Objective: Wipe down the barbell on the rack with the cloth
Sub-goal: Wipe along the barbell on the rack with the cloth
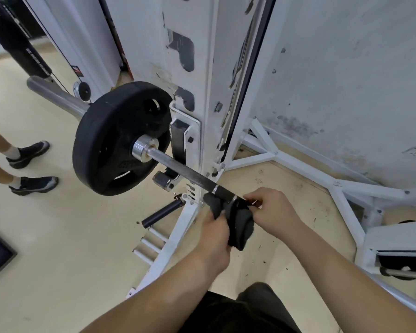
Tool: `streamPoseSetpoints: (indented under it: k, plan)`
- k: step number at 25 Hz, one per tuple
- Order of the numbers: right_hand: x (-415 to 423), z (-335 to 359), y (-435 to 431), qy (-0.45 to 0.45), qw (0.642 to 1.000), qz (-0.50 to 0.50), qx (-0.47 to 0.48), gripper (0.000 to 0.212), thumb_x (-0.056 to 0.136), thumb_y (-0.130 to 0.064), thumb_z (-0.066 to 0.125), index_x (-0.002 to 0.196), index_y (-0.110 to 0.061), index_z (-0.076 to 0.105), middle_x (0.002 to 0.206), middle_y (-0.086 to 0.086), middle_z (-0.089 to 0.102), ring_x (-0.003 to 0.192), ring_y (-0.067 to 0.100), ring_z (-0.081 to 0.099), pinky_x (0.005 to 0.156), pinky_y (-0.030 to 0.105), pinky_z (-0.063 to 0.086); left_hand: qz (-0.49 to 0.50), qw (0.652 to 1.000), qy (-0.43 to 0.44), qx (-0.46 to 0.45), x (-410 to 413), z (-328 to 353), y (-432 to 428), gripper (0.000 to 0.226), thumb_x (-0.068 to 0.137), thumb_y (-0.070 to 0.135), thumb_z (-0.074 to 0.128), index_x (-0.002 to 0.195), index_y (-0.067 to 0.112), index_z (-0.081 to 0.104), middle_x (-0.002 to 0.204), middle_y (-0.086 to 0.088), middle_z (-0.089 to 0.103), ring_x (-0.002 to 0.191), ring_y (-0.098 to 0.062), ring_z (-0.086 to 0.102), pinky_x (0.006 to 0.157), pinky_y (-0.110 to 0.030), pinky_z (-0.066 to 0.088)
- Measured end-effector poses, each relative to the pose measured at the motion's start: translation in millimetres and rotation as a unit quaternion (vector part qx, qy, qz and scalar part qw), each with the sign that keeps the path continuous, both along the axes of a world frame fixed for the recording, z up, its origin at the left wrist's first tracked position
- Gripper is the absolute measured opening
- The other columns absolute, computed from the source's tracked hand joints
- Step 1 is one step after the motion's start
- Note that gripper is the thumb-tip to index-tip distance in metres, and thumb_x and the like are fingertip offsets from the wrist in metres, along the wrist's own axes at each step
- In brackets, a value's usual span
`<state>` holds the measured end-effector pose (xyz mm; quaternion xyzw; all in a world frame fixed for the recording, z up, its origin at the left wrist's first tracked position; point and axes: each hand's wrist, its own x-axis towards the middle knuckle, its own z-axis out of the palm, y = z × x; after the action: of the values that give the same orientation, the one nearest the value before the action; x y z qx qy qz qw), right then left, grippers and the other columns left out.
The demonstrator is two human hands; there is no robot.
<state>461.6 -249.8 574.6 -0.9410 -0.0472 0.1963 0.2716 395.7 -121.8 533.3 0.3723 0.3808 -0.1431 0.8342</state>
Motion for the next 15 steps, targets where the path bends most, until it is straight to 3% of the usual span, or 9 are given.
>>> streamPoseSetpoints:
  k: [1,3,5,7,9,11,13,15]
  plan:
    - [-1,3,-10,-0.011,1.000,-0.005,0.019,0.026,0.087,-0.019,0.069,0.112,-0.024,0.076,0.102,-0.008,0.070,0.093,0.012,0.063,0.088,0.035,0.053,0.000,1.000,0.008,-0.022,0,6,5,0.024,0.108,0.011,0.045,0.121,0.013,0.065,0.107,-0.020,0.072,0.075,-0.029,0.073,0.064,-0.039,0.061]
    - [-5,10,-36,-0.030,0.999,-0.010,0.020,0.028,0.088,-0.021,0.071,0.116,-0.022,0.074,0.106,-0.010,0.069,0.096,0.010,0.062,0.092,0.032,0.052,0.084,0.996,0.037,0.011,11,6,27,0.026,0.108,0.006,0.043,0.125,0.010,0.062,0.104,-0.020,0.073,0.074,-0.029,0.073,0.058,-0.036,0.059]
    - [-10,18,-58,-0.015,0.999,0.006,-0.040,0.026,0.088,-0.030,0.071,0.114,-0.025,0.073,0.104,-0.011,0.067,0.096,0.011,0.063,0.088,0.034,0.053,0.190,0.979,0.031,0.060,26,6,48,0.028,0.108,0.010,0.043,0.130,0.015,0.060,0.116,-0.017,0.073,0.088,-0.030,0.071,0.063,-0.037,0.060]
    - [-18,19,-67,0.017,0.994,0.037,-0.103,0.018,0.089,-0.035,0.068,0.104,-0.027,0.074,0.096,-0.009,0.067,0.086,0.015,0.064,0.076,0.036,0.056,0.232,0.969,0.021,0.083,30,5,32,0.027,0.110,0.015,0.041,0.129,0.021,0.059,0.121,-0.012,0.071,0.099,-0.028,0.070,0.079,-0.041,0.062]
    - [-25,17,-70,0.029,0.992,0.044,-0.110,0.010,0.088,-0.028,0.066,0.090,-0.029,0.076,0.085,-0.006,0.064,0.075,0.017,0.063,0.066,0.036,0.056,0.156,0.982,0.031,0.103,13,-3,-14,0.027,0.109,0.016,0.040,0.127,0.022,0.060,0.121,-0.011,0.071,0.105,-0.029,0.070,0.098,-0.050,0.057]
    - [-23,11,-73,0.011,0.993,0.043,-0.106,0.009,0.082,-0.023,0.065,0.078,-0.023,0.073,0.082,-0.003,0.061,0.076,0.023,0.062,0.064,0.039,0.056,0.022,0.998,0.006,0.050,-8,-6,-53,0.032,0.107,0.014,0.041,0.130,0.015,0.064,0.124,-0.018,0.072,0.110,-0.037,0.071,0.101,-0.056,0.055]
    - [-19,9,-77,0.007,0.994,0.041,-0.097,0.008,0.080,-0.024,0.065,0.077,-0.023,0.073,0.083,-0.004,0.063,0.079,0.022,0.063,0.065,0.039,0.056,-0.013,0.999,0.036,0.035,-14,3,-50,0.028,0.107,0.011,0.042,0.123,0.008,0.065,0.105,-0.019,0.077,0.094,-0.038,0.074,0.082,-0.050,0.063]
    - [-20,9,-77,0.016,0.995,0.036,-0.086,0.009,0.084,-0.029,0.067,0.086,-0.033,0.075,0.089,-0.010,0.062,0.082,0.017,0.061,0.065,0.032,0.051,0.079,0.995,0.052,0.034,-1,4,-21,0.019,0.108,0.011,0.042,0.114,0.009,0.059,0.076,-0.009,0.070,0.062,-0.026,0.066,0.051,-0.034,0.057]
